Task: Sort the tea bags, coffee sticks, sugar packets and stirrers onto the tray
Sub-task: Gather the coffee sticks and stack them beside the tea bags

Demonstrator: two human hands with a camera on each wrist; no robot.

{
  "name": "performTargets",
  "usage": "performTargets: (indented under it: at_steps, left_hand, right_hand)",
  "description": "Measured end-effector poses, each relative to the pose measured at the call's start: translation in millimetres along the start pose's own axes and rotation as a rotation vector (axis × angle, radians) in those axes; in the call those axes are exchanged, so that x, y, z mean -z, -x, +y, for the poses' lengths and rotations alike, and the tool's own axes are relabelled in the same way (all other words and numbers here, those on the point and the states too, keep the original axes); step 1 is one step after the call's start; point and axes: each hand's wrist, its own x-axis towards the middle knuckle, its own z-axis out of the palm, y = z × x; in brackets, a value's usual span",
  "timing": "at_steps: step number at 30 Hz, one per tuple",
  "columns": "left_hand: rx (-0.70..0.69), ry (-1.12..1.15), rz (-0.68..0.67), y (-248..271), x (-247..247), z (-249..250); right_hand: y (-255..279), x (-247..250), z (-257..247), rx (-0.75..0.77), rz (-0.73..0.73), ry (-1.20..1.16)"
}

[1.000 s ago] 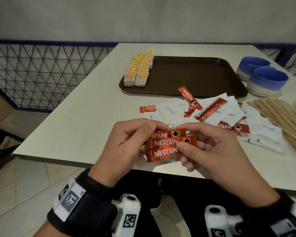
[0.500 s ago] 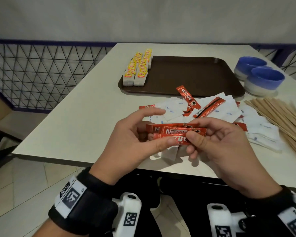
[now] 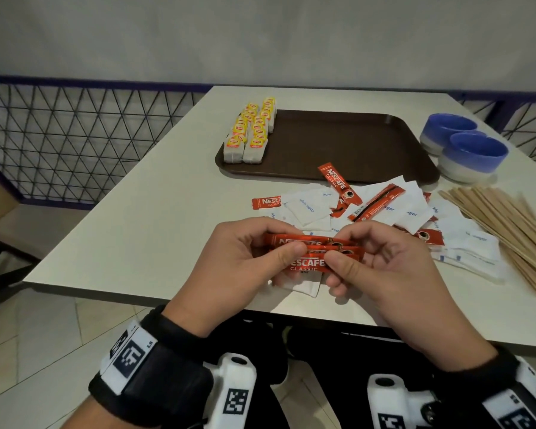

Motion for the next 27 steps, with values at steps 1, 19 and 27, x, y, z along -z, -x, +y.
performTargets:
  at_steps: [1, 19, 27]
  left_hand:
    - [0.009, 0.008, 0.001, 0.0, -0.3, -0.1]
    - [0.054, -0.045, -0.011, 1.1, 2.2, -2.3]
    - [0.005, -0.117, -0.002, 1.5, 5.4, -4.2]
  right_hand:
    - [0.2, -0.4, -0.5, -0.001, 0.008, 0.01]
    - [3.3, -6.2, -11.1, -0.009, 0.039, 0.233]
    - [-13.0, -2.8, -52.6, 0.129, -0.246, 1.113]
